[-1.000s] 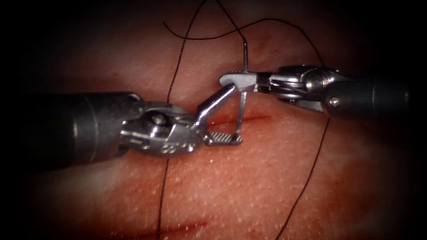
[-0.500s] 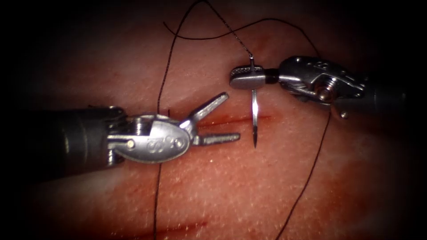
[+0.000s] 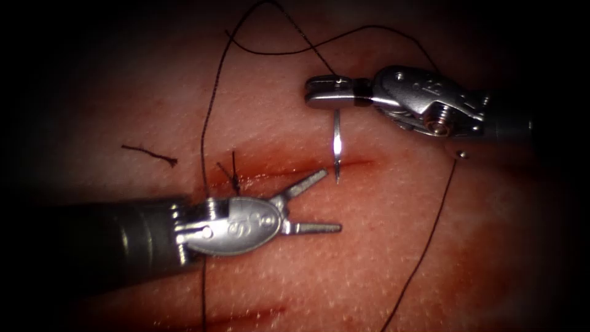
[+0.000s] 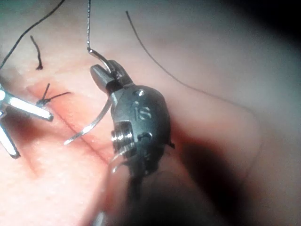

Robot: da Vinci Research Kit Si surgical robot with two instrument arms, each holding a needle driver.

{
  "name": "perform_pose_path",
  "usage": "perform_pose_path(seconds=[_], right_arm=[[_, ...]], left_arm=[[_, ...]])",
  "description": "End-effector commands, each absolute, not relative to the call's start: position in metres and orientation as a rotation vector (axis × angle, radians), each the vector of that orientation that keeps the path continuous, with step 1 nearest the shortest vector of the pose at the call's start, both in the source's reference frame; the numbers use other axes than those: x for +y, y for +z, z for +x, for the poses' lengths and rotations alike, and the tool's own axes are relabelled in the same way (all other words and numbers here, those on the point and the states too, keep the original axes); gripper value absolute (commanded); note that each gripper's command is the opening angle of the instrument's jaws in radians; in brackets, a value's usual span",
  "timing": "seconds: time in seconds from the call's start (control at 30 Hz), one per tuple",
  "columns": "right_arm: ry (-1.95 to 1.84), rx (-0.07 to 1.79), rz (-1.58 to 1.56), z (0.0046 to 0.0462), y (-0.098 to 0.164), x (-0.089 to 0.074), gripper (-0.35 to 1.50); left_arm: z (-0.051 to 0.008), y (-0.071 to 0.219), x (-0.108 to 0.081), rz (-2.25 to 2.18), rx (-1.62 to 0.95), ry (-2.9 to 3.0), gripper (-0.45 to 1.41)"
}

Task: Wound Closure
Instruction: Push needle through tissue above incision with right end-effector

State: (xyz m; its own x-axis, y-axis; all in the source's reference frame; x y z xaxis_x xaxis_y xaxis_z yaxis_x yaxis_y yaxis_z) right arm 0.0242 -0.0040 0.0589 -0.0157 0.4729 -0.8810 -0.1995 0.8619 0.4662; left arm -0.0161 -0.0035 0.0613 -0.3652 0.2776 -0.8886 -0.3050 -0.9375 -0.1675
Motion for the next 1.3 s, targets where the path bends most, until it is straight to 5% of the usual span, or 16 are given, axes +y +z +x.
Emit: perform_pose_path(seconds=[0.03, 0.53, 1.3], right_arm=[[0.489, 1.517, 0.204, 0.025, 0.0594, -0.0034, -0.35], [0.241, 1.593, -0.052, 0.0279, 0.0602, -0.0023, -0.35], [0.105, 1.563, -0.231, 0.0307, 0.0611, -0.0047, -0.35]], left_arm=[[-0.0167, 0.0622, -0.0033, -1.498, 0.035, 2.351, 0.34], [-0.0143, 0.0658, -0.0033, -1.272, -0.019, 2.433, 0.01], [-0.014, 0.0692, -0.0071, -1.094, -0.113, 2.526, 0.04]])
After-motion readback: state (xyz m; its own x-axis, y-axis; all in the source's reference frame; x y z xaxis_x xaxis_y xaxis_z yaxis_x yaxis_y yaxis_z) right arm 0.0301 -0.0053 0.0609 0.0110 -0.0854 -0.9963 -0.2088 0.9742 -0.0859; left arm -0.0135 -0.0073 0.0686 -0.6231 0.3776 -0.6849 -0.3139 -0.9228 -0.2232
